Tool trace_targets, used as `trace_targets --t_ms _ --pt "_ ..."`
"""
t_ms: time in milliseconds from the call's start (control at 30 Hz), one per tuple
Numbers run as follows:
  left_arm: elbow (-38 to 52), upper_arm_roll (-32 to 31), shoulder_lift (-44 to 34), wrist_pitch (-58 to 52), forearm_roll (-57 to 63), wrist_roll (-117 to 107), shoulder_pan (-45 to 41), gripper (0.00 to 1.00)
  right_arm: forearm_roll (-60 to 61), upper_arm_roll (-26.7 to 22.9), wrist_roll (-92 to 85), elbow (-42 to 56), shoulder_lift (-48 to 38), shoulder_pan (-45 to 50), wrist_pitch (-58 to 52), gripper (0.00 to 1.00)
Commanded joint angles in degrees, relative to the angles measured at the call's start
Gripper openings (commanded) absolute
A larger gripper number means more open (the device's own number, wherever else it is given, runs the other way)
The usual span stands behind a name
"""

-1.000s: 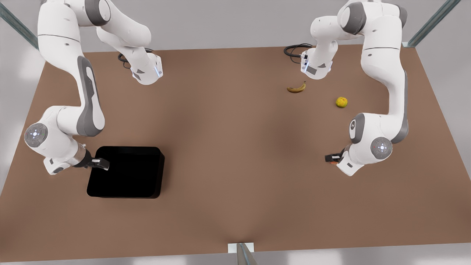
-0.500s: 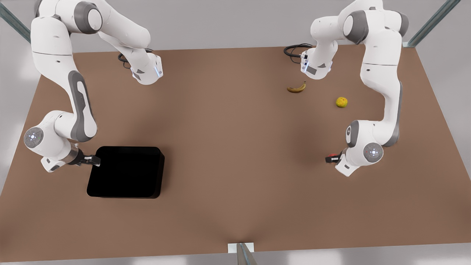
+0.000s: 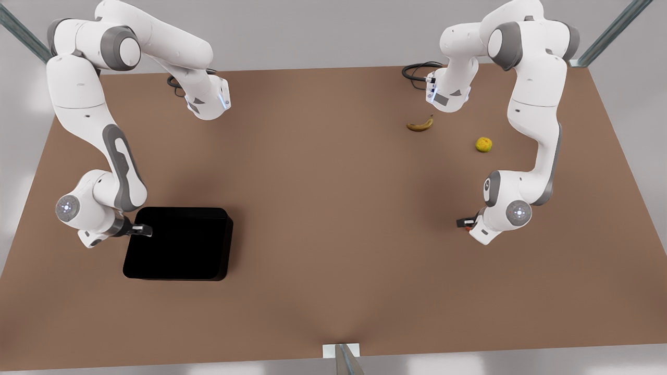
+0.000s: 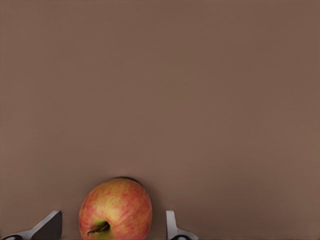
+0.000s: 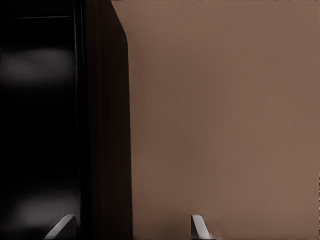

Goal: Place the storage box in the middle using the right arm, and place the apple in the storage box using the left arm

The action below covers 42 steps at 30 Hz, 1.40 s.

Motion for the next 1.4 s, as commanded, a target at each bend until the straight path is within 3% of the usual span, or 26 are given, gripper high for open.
trace_targets --t_ms 0,633,867,1000,1133,1367 --pt "0.0 0.0 0.1 0.0 0.7 0.0 0.0 1.0 0.0 0.0 -0.1 -0.1 -0.1 0.0 0.1 0.21" --pt "0.2 -0.4 0.7 0.1 0.6 -0.1 -0.1 1.0 0.0 0.2 -0.1 0.4 -0.7 -0.1 -0.5 0.21" --pt "0.2 -0.4 0.7 0.0 0.6 -0.1 0.0 1.0 0.2 0.5 0.1 6.2 -5.1 0.0 -11.6 0.21" --pt "0.2 -0.4 0.7 0.0 0.6 -0.1 0.0 1.0 0.2 4.6 2.7 15.3 -8.3 1.0 -24.1 0.21" --pt "0.2 -0.4 0.6 0.0 0.6 -0.1 0.0 1.0 -0.6 17.2 13.8 15.3 -8.8 1.1 -25.3 0.21" --pt "0.1 -0.4 0.4 -0.1 0.6 0.1 0.0 1.0 -0.5 18.2 39.0 15.4 -7.9 23.1 -24.3 0.21"
